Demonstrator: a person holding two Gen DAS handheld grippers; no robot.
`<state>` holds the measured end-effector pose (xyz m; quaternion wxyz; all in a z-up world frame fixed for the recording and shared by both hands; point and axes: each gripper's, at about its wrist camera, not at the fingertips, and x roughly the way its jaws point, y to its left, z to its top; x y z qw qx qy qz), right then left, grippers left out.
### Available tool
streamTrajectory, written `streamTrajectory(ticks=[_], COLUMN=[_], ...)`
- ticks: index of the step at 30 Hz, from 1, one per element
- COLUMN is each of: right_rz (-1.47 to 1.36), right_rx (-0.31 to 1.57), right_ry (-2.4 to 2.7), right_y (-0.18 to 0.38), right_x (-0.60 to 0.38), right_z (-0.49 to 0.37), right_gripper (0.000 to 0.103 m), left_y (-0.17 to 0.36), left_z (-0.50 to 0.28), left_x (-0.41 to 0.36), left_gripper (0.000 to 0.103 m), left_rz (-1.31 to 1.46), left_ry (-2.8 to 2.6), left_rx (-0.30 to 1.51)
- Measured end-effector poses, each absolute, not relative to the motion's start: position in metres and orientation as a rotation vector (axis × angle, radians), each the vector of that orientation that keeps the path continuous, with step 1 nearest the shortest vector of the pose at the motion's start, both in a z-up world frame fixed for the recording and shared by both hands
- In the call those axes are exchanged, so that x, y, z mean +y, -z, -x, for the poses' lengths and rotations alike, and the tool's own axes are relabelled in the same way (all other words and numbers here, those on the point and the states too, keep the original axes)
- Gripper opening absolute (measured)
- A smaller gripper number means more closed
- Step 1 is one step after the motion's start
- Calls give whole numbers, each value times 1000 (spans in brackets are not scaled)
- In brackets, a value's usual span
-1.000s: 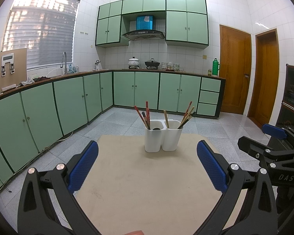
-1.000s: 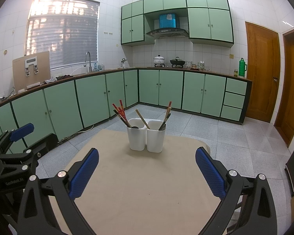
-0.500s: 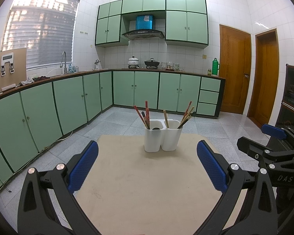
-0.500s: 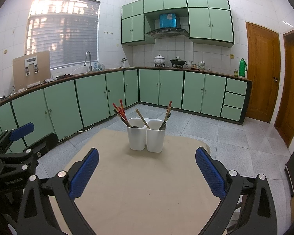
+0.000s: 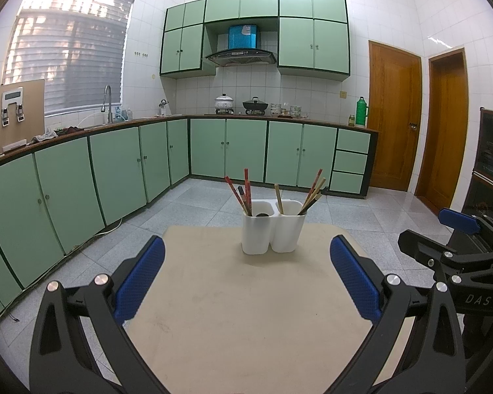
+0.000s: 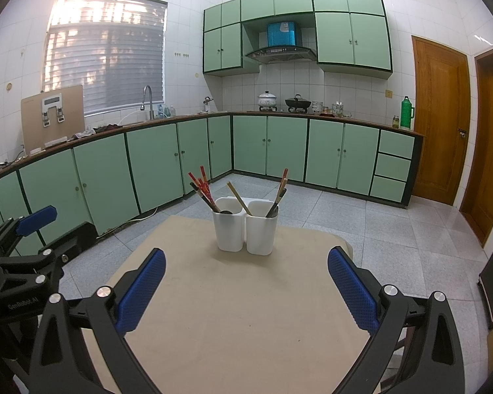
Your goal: Organize utensils
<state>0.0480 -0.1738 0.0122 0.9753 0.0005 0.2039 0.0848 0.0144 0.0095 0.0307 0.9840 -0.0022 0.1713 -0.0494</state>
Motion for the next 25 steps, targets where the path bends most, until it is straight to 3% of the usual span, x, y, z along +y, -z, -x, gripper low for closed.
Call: streamTrajectory(ticks=[25], right_rz=[-2], right_rx=[420], right_ry=[-173], right_y=[-5], right_x=[-173], right_z=[-46], right_gripper=[97], left_y=[-19], left_z=[-12], left_x=[10], left_gripper=[98], left_rz=[17], left_ry=[99], left_rx=[354])
